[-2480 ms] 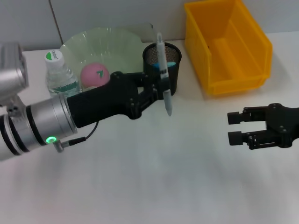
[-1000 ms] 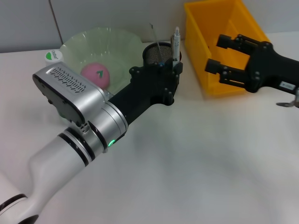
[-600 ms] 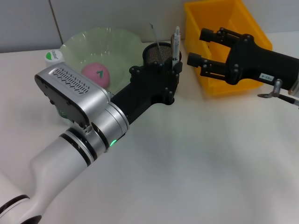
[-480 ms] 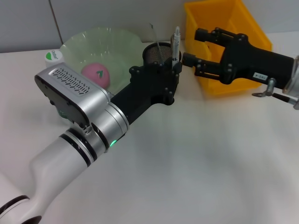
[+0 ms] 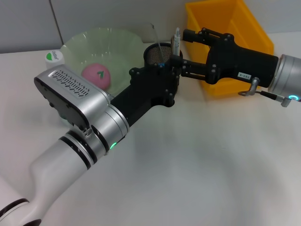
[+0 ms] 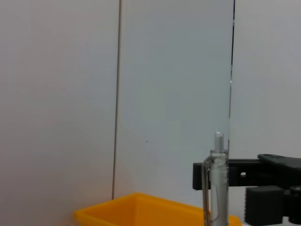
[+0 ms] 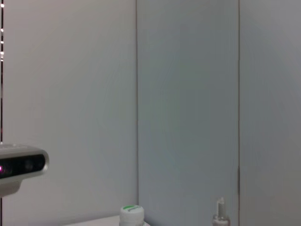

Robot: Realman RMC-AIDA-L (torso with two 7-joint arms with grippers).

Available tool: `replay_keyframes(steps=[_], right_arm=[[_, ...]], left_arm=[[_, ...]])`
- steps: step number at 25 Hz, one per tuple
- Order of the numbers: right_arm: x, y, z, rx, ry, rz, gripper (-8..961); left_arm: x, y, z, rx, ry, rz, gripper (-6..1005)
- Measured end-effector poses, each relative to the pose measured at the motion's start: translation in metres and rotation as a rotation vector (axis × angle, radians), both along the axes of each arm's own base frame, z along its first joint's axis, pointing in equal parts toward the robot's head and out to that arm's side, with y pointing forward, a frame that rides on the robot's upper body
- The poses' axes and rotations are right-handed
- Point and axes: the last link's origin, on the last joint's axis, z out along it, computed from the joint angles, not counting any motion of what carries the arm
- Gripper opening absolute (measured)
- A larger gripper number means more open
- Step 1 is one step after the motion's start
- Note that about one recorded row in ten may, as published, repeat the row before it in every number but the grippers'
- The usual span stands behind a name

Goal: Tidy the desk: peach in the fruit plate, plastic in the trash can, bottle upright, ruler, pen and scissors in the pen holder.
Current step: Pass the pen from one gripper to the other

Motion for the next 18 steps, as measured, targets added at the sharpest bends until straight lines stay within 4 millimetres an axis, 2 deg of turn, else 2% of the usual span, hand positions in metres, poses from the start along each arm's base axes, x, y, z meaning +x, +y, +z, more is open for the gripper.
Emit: replay_keyframes(steps=[8, 16, 18], right_arm=[[-0.0020, 0.0026, -0.0005, 0.015, -0.004, 0.004, 758], [-0.0045, 0.0005, -0.0070, 0.014, 0.009, 0.022, 663], [-0.0046, 0.0004, -0.0071, 0.014, 0.009, 0.022, 566]], left_arm=[[-0.0004, -0.0023, -0.0015, 0.000, 0.009, -0.009, 186], [-0.0003, -0.0030, -0.0019, 0.010, 0.025, -0.024, 189], [-0.0003, -0.0030, -0.0019, 0.010, 0.025, -0.024, 190]])
